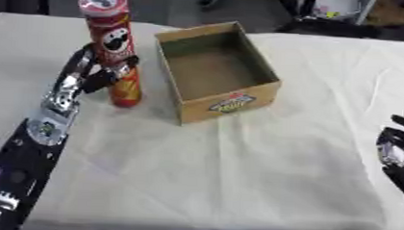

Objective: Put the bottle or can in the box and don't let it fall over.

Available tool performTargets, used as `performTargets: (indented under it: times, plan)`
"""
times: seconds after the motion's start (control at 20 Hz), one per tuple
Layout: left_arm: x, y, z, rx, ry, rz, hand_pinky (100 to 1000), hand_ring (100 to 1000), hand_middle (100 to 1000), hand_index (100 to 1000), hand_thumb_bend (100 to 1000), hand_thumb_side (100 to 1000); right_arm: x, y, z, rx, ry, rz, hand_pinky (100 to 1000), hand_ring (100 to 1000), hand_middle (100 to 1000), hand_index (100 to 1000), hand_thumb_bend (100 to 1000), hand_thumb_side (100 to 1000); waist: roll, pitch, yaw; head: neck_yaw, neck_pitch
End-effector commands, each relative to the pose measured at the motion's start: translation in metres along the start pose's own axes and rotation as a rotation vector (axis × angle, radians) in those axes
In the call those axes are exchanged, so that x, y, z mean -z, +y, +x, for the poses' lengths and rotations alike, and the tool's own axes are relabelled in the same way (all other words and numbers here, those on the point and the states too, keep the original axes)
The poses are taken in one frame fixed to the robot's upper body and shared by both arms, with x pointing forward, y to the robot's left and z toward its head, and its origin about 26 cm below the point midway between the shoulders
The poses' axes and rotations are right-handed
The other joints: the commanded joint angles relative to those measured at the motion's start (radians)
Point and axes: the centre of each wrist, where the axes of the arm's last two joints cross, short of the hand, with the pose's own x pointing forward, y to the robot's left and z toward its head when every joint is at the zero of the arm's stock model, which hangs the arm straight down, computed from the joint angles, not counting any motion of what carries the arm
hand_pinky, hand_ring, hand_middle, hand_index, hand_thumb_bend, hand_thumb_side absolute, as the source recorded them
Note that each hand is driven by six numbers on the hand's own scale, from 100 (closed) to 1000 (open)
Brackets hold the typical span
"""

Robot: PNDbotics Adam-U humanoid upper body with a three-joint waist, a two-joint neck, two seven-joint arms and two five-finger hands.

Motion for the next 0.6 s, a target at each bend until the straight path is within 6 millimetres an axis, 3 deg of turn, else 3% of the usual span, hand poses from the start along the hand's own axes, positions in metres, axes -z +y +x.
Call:
performTargets:
  times: [0.05, 0.15, 0.3, 0.35, 0.45, 0.6]
  plan:
    - [0.004, 0.0071, 0.004, 0.023, -0.03, -0.02, 912, 858, 894, 910, 464, 628, 0.0025, -0.0032, 0.0023, 0.002, -0.013, 0.0, 864, 842, 890, 1000, 100, 508, -0.01, -0.021, -0.003, 0.006, 0.005]
    - [0.0037, 0.0044, 0.0018, 0.018, -0.03, -0.027, 913, 857, 892, 861, 361, 558, 0.002, -0.0029, 0.0016, 0.004, -0.01, -0.001, 864, 842, 890, 1000, 100, 508, -0.01, -0.021, -0.004, 0.006, 0.005]
    - [0.0026, 0.0014, -0.0008, -0.002, -0.035, -0.031, 912, 856, 887, 737, 136, 337, 0.0016, -0.0027, 0.001, 0.006, -0.007, -0.003, 864, 842, 890, 1000, 100, 507, -0.011, -0.022, -0.004, 0.005, 0.005]
    - [0.002, 0.0006, -0.0019, -0.018, -0.036, -0.028, 911, 856, 886, 718, 100, 290, 0.0015, -0.0026, 0.0007, 0.006, -0.006, -0.003, 864, 842, 890, 1000, 100, 507, -0.01, -0.022, -0.003, 0.004, 0.005]
    - [0.0011, 0.0001, -0.003, -0.056, -0.044, -0.018, 912, 856, 885, 640, 100, 164, 0.0013, -0.0022, 0.0003, 0.008, -0.004, -0.003, 864, 843, 891, 1000, 100, 507, -0.01, -0.023, -0.002, 0.002, 0.005]
    - [0.0004, 0.0042, 0.0007, -0.111, -0.075, 0.006, 912, 856, 883, 588, 100, 128, 0.001, -0.0016, -0.0002, 0.009, -0.002, -0.002, 864, 843, 891, 1000, 100, 507, -0.01, -0.023, -0.002, 0.001, 0.005]
